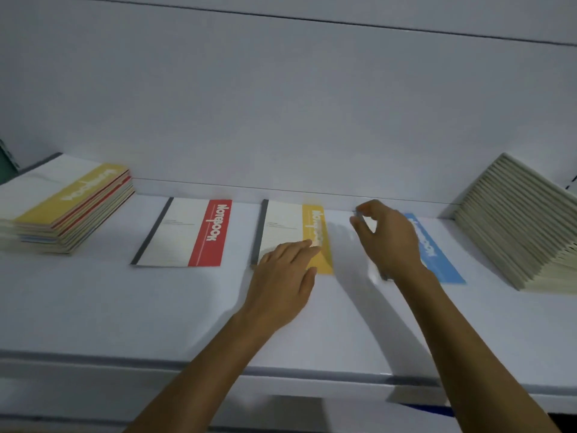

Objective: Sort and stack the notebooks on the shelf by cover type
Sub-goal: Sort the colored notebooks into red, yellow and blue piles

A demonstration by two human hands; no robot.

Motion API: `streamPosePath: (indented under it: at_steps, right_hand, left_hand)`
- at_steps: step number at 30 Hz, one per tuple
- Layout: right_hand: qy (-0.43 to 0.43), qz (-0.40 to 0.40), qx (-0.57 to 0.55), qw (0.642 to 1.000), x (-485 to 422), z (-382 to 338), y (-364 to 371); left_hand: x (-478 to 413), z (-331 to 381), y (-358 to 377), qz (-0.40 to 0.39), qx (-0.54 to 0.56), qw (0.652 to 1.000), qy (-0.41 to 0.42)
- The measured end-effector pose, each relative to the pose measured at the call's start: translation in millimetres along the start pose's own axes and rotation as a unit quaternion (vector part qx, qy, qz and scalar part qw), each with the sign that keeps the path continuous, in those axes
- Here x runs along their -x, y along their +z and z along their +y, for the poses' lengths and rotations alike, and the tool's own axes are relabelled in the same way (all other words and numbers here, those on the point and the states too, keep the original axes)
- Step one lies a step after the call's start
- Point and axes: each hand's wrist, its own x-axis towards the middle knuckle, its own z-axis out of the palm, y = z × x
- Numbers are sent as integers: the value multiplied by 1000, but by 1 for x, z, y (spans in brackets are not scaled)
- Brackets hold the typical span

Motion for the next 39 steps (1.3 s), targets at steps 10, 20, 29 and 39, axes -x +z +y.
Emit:
streamPosePath:
  at_steps: [10,20,29,39]
  right_hand:
    - [-96,-89,-141,981,5,-154,78]
    - [-5,-181,-303,936,47,-313,186]
    - [250,-191,-452,835,28,-414,244]
    - [201,-142,-454,856,76,-386,203]
  left_hand:
    - [67,-109,-86,31,-12,992,-121]
    - [138,-243,-193,141,32,977,-159]
    - [167,-316,-225,145,84,980,-111]
    - [162,-333,-238,57,464,850,-244]
